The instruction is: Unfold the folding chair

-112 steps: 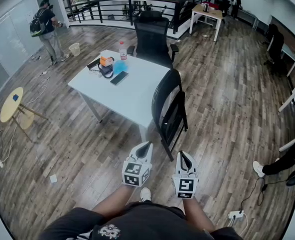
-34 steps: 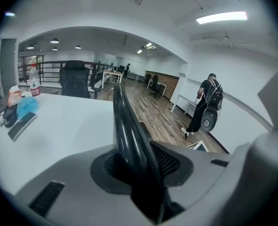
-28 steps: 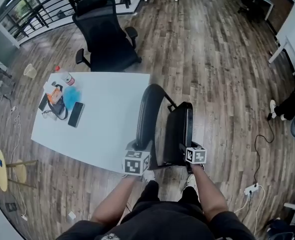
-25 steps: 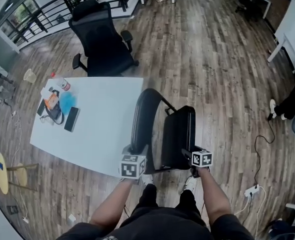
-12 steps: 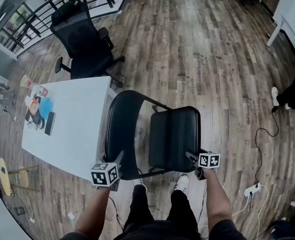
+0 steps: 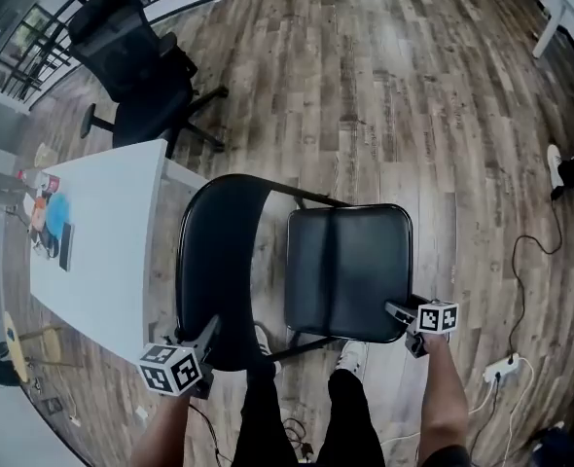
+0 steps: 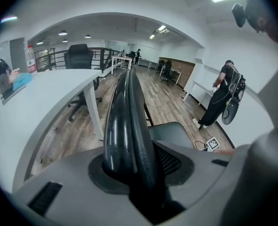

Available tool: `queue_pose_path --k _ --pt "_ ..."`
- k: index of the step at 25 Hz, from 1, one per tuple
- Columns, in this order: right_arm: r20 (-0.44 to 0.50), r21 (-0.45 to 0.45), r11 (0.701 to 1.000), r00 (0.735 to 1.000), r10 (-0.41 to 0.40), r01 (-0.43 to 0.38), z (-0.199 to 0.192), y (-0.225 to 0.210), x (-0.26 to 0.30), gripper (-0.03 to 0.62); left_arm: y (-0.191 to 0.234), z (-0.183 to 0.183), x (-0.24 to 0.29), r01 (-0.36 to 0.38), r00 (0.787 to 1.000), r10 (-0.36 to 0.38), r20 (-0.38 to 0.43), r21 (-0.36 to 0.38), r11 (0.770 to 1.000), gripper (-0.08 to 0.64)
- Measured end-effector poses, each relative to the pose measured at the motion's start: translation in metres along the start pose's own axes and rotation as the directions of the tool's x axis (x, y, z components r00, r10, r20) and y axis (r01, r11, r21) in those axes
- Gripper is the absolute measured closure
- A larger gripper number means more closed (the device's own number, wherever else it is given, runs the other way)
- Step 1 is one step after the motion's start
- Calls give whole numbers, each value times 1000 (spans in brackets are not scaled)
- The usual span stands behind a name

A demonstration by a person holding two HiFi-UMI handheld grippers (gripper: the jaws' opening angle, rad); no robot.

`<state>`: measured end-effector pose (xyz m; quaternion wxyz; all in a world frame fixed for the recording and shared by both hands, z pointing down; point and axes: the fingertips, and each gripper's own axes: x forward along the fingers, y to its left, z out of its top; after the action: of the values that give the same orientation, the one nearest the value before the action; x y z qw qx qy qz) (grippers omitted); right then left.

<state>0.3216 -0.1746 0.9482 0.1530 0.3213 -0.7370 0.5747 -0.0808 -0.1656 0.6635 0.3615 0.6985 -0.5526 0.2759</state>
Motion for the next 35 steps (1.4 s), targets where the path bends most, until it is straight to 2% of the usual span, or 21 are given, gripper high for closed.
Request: queue_pose_path --k 7,10,17,21,23,26,29,32,35 --pt "22 67 998 1000 -5 3 -12 -82 11 218 -9 -27 43 44 999 -44 -3 -49 998 417" --pt "31 82 997 1000 3 -5 -17 -107 17 218 -17 -32 55 54 999 -53 10 -31 998 420" --pt "45 111 994 999 10 -15 -27 -142 17 215 -58 -33 70 37 999 -37 10 9 999 425" --pt "41 112 993 999 27 -31 -32 -149 15 215 -59 -35 72 32 999 -32 5 -17 999 425" --pt "59 100 994 998 26 -32 -28 -147 15 213 -59 -34 73 32 999 -32 16 -6 999 423" --pt "101 53 998 994 -37 32 -25 -150 10 212 -61 -28 70 21 997 -22 75 11 1000 414" --pt "132 4 987 979 -157 158 -19 -149 -13 212 -60 -21 55 -57 986 46 158 65 996 369" --pt "231 -55 946 926 -299 319 2 -136 -60 213 -57 -19 32 -91 981 81 178 49 995 348" --pt "332 -140 911 885 -325 387 20 -80 -110 213 -56 -17 -1 -109 972 98 213 42 993 347"
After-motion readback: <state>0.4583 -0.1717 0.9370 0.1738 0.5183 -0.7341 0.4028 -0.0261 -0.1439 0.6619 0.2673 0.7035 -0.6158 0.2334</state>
